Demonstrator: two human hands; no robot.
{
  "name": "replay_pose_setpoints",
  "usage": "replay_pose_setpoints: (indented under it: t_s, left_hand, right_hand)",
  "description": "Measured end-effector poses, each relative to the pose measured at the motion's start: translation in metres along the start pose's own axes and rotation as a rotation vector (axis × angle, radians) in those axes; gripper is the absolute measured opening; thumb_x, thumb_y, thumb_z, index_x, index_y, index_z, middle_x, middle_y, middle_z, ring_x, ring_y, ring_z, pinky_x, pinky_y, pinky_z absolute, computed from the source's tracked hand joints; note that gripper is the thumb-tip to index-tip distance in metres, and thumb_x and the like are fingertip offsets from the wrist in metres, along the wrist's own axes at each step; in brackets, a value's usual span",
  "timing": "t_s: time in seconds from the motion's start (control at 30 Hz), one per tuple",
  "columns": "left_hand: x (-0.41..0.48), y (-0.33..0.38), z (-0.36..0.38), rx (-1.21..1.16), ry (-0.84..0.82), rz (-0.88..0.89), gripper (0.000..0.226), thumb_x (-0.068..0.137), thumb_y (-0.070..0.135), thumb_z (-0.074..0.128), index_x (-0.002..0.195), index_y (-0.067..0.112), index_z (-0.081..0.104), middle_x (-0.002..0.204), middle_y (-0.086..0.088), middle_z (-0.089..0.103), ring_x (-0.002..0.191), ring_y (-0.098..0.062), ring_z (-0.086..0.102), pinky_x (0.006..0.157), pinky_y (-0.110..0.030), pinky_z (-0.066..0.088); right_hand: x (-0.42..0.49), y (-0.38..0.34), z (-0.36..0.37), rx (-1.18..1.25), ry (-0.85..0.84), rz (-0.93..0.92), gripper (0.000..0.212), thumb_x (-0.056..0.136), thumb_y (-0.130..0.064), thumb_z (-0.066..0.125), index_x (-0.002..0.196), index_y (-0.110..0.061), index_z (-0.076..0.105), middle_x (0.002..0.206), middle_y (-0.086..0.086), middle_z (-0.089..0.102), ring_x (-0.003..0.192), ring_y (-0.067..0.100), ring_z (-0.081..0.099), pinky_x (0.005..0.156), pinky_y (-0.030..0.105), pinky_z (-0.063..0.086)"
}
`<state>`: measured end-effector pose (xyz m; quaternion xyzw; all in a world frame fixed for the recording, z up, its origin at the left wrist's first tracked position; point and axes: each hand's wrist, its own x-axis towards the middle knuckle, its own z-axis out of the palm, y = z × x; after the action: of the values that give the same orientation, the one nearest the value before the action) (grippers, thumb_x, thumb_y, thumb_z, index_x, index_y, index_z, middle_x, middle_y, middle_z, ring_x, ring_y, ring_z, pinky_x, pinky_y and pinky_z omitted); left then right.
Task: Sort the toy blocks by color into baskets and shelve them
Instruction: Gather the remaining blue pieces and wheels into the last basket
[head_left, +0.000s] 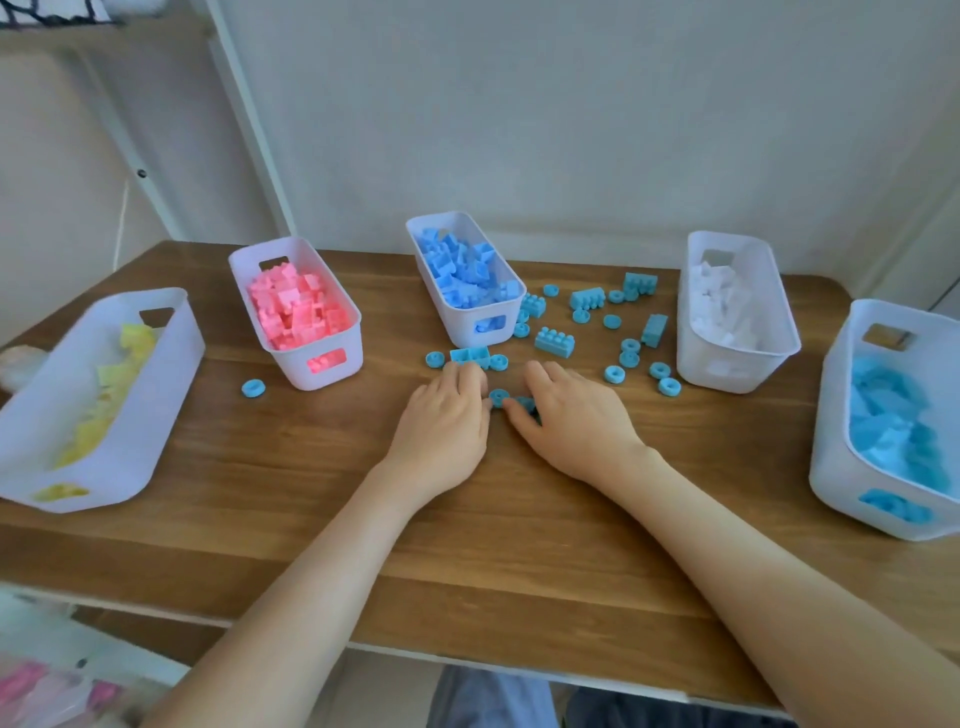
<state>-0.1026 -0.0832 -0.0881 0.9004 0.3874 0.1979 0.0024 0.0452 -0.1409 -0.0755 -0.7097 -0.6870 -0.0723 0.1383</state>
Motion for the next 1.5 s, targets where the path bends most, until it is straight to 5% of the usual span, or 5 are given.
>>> replay_pose_setpoints:
  t_s: [0.33, 0.63, 0.83, 1.0, 1.5]
  left_hand:
    - [-0.004, 0.008, -0.011, 0.019, -0.063, 0.031, 0.035, 0.101, 0.039, 0.034, 0.133, 0.027, 0.04, 0.12, 0.003, 0.056, 0.09, -0.012, 0.059, 0.062, -0.02, 0.034]
    - [-0.003, 0.014, -0.013, 0.051, -0.081, -0.052, 0.021, 0.101, 0.041, 0.035, 0.089, 0.024, 0.037, 0.08, 0.01, 0.047, 0.064, -0.006, 0.044, 0.047, -0.017, 0.023]
    - [-0.01, 0.018, -0.013, 0.102, -0.061, -0.094, 0.035, 0.102, 0.04, 0.026, 0.088, 0.022, 0.053, 0.072, 0.007, 0.059, 0.06, -0.007, 0.054, 0.051, -0.02, 0.037]
    - [-0.011, 0.032, -0.018, 0.038, -0.075, -0.151, 0.037, 0.102, 0.038, 0.028, 0.094, 0.018, 0.058, 0.07, 0.003, 0.06, 0.061, -0.01, 0.057, 0.049, -0.021, 0.037]
    - [0.076, 0.284, -0.045, -0.479, 0.014, 0.221, 0.023, 0.104, 0.024, 0.027, 0.092, 0.011, 0.04, 0.07, -0.003, 0.049, 0.068, -0.023, 0.053, 0.054, -0.032, 0.037]
  right_hand:
    - [-0.006, -0.005, -0.004, -0.119, -0.023, 0.026, 0.038, 0.099, -0.046, 0.027, 0.095, -0.017, 0.05, 0.083, -0.001, 0.059, 0.072, 0.016, 0.056, 0.056, 0.028, 0.042]
    - [-0.015, -0.017, -0.007, -0.269, 0.01, -0.095, 0.03, 0.103, -0.029, 0.028, 0.102, -0.009, 0.051, 0.092, 0.006, 0.058, 0.069, 0.023, 0.061, 0.05, 0.031, 0.042]
    - [-0.025, -0.013, -0.026, -0.138, 0.09, -0.085, 0.038, 0.056, -0.019, 0.09, 0.068, -0.013, 0.054, 0.048, -0.004, 0.044, 0.027, 0.011, 0.038, 0.022, 0.022, 0.032]
    - [-0.031, 0.002, -0.043, 0.155, 0.21, 0.118, 0.029, 0.1, -0.033, 0.039, 0.079, -0.016, 0.045, 0.056, -0.001, 0.047, 0.049, 0.019, 0.052, 0.046, 0.033, 0.043]
    - [-0.097, 0.186, -0.151, 0.344, 0.224, 0.762, 0.037, 0.099, -0.022, 0.036, 0.085, 0.002, 0.061, 0.079, 0.014, 0.055, 0.076, 0.028, 0.05, 0.069, 0.029, 0.037]
